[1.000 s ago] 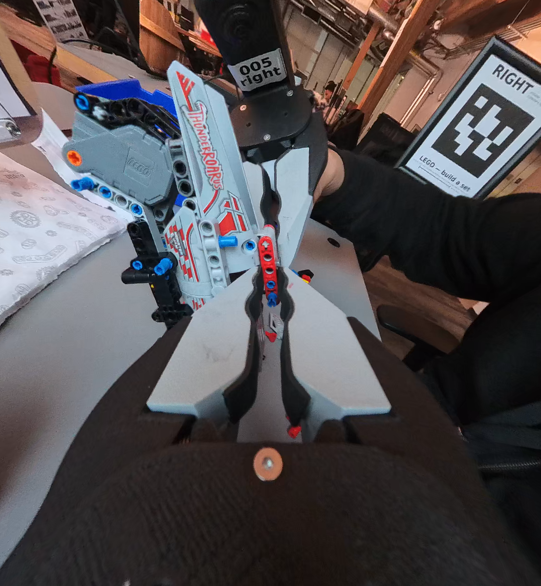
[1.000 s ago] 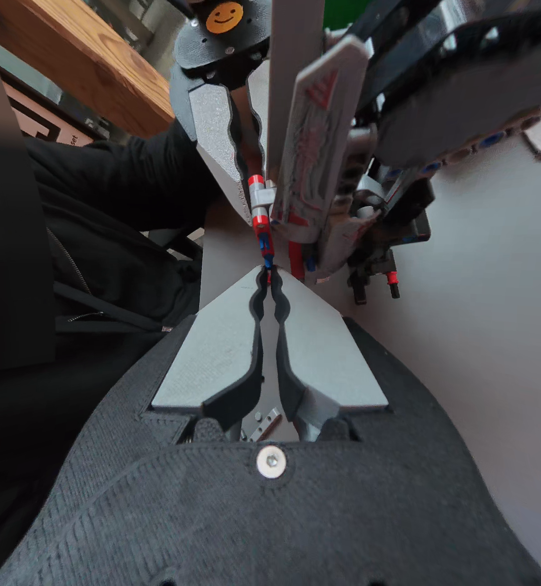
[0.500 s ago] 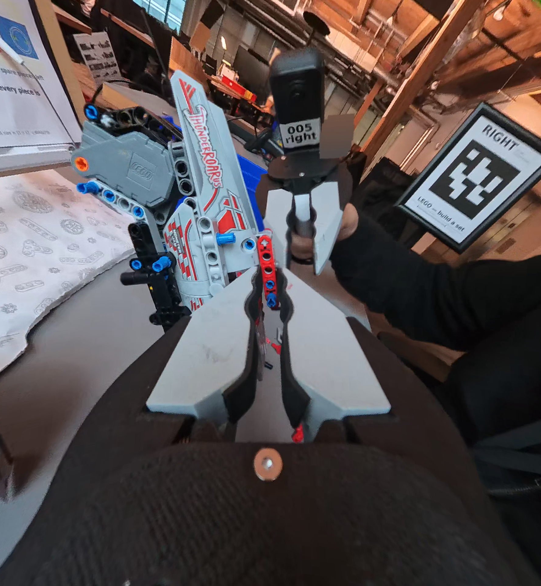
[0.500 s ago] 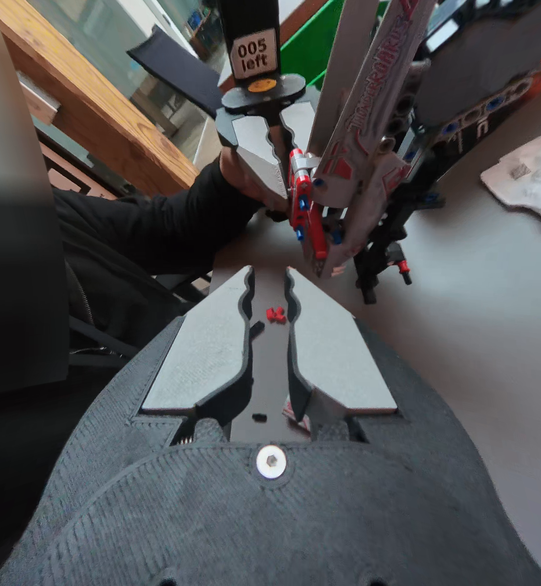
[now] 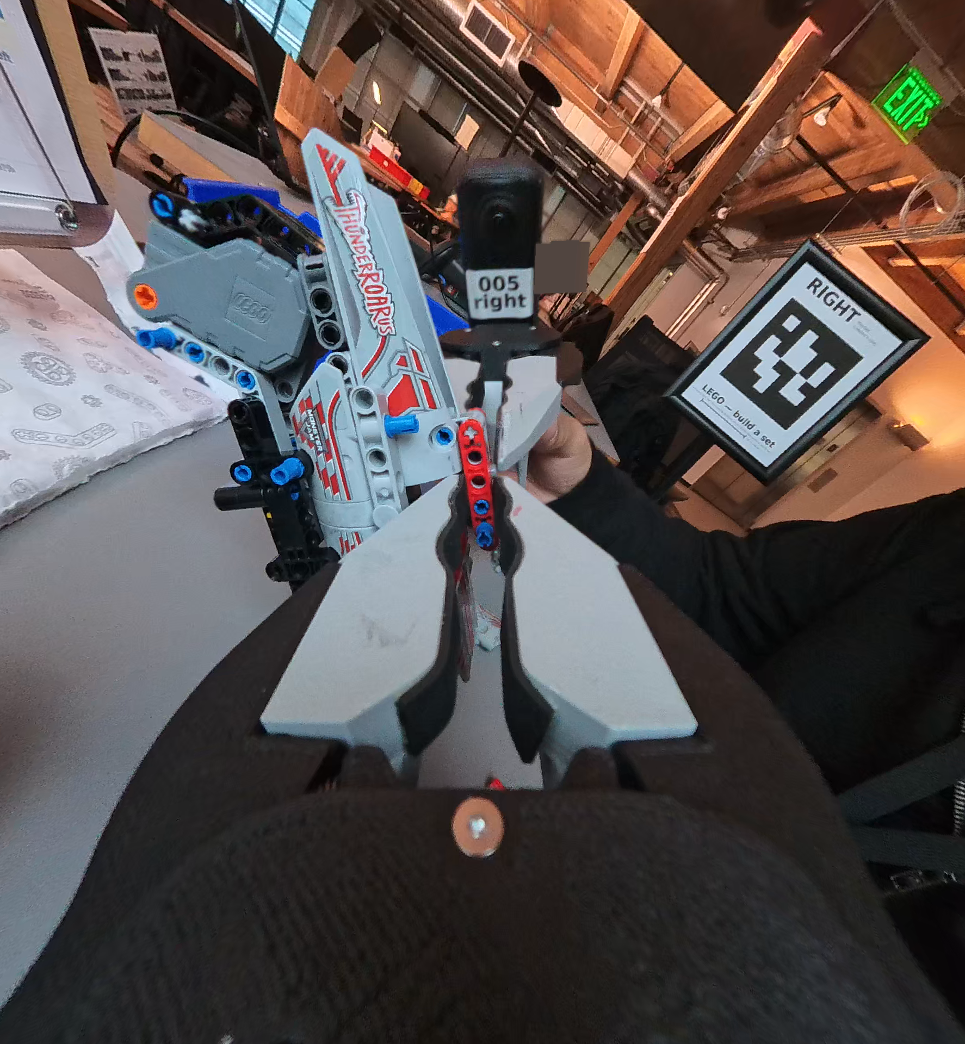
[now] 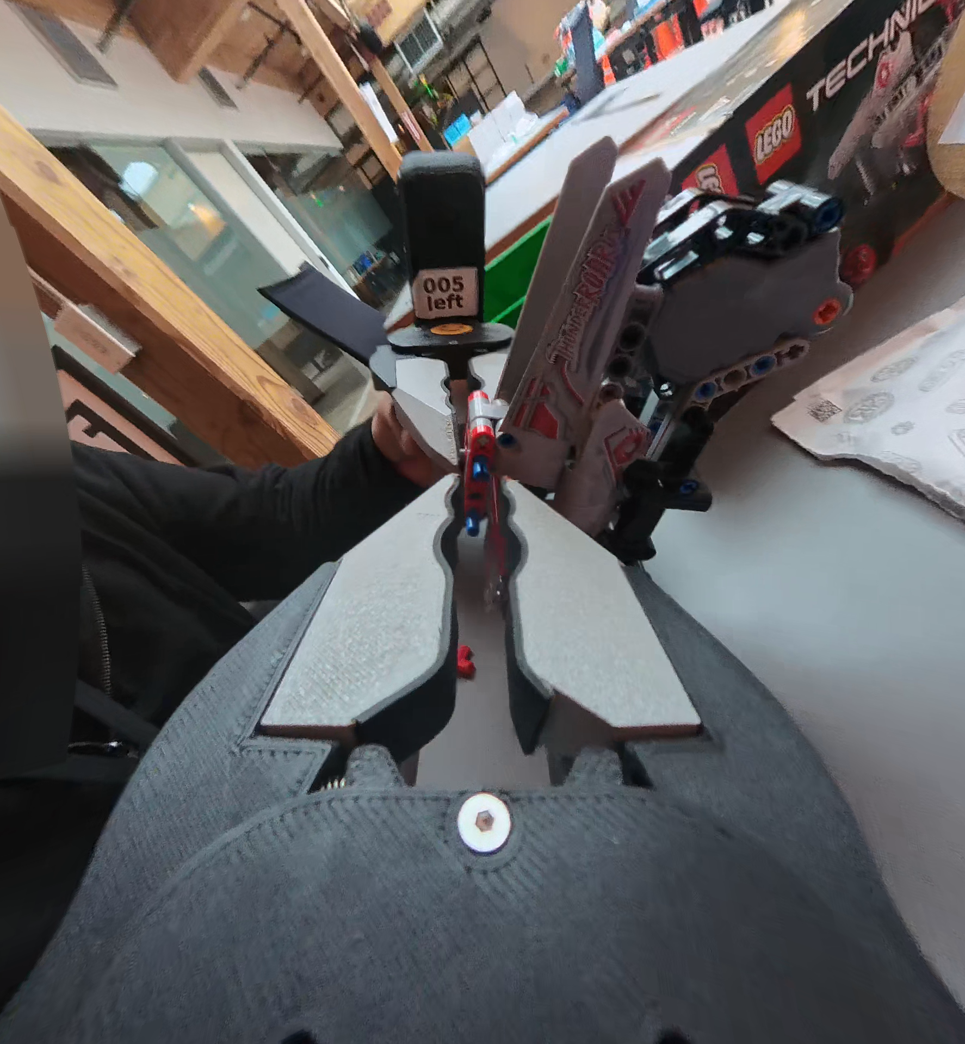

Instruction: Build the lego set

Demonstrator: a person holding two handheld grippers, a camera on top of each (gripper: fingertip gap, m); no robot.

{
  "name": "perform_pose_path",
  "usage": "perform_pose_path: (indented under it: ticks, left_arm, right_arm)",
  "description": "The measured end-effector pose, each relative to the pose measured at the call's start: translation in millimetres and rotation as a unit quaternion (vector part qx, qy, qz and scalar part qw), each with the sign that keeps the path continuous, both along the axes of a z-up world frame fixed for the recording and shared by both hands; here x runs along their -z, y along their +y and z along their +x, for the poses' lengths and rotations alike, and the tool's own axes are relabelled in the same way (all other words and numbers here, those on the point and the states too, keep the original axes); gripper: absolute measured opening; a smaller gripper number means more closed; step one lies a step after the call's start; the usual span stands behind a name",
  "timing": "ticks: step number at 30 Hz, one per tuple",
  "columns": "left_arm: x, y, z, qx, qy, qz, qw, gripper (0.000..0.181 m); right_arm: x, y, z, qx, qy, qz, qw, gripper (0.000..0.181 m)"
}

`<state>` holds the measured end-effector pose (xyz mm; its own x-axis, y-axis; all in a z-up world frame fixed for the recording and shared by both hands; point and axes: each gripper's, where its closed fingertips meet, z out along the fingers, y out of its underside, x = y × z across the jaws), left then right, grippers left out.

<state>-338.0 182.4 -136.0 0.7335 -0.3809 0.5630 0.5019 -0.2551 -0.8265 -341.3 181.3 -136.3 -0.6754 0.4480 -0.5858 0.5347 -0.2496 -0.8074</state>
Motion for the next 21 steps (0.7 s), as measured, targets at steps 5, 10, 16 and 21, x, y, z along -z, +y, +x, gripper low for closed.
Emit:
perform_pose_path:
  ticks: [5,10,16,21]
  left_arm:
    - [-3.5,-0.4,-3.7,-0.011,-0.007,0.009,1.000,0.007]
    - [-1.1,1.9,-6.5,-0.023,-0.019,0.007,1.000,0.007]
    - [-7.9,1.9,-7.3,-0.040,-0.033,0.033,0.998,0.007]
    - [-10.1,3.7,-11.2,-0.069,-0.058,0.046,0.995,0.007]
  right_arm:
    - [-6.9,-1.7,-4.9,0.010,-0.004,-0.092,0.996,0.003]
    - [-3.2,-4.6,-9.0,0.026,0.000,-0.091,0.995,0.003]
    - [-11.5,-2.3,-9.1,0.016,-0.002,-0.157,0.987,0.004]
    - [-12.9,1.7,-14.4,0.055,-0.004,-0.147,0.988,0.003]
